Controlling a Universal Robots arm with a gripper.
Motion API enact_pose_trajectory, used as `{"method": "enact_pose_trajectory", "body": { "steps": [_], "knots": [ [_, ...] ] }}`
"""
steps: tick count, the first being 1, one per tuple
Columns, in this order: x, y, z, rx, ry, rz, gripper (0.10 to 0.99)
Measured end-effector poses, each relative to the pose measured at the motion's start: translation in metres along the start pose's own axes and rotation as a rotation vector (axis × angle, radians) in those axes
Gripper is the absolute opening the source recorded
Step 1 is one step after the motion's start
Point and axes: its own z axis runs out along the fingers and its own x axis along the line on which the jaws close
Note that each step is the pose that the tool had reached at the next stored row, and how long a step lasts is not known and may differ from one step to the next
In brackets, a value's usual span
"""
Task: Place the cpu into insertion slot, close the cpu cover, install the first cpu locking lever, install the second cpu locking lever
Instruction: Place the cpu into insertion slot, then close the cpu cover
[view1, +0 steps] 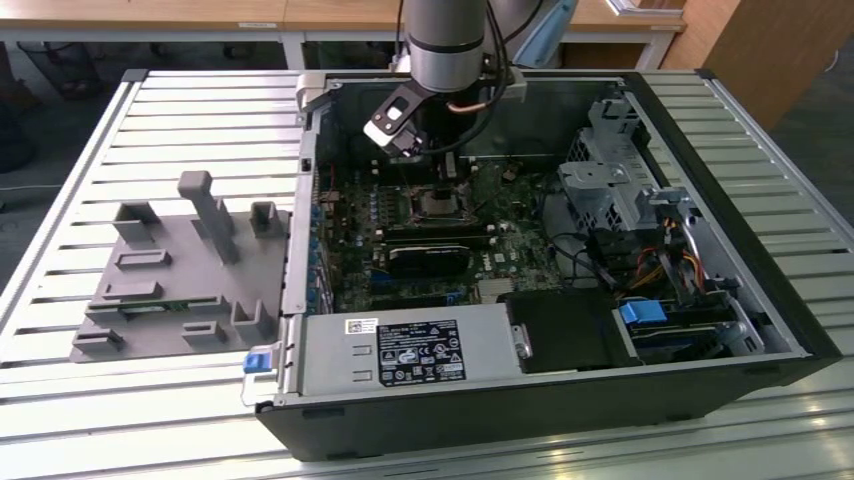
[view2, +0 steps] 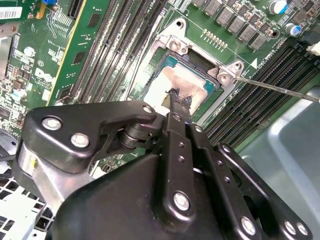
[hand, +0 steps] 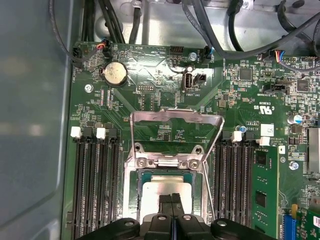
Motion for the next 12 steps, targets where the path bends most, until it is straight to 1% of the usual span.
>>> {"method": "enact_pose_trajectory", "body": {
  "steps": [4, 12],
  "knots": [
    [0.0, 0.0, -0.0006, 0.0, 0.0016, 0.0, 0.118],
    [-0.0001, 0.0001, -0.0023, 0.0, 0.0016, 0.0, 0.118]
  ]
}}
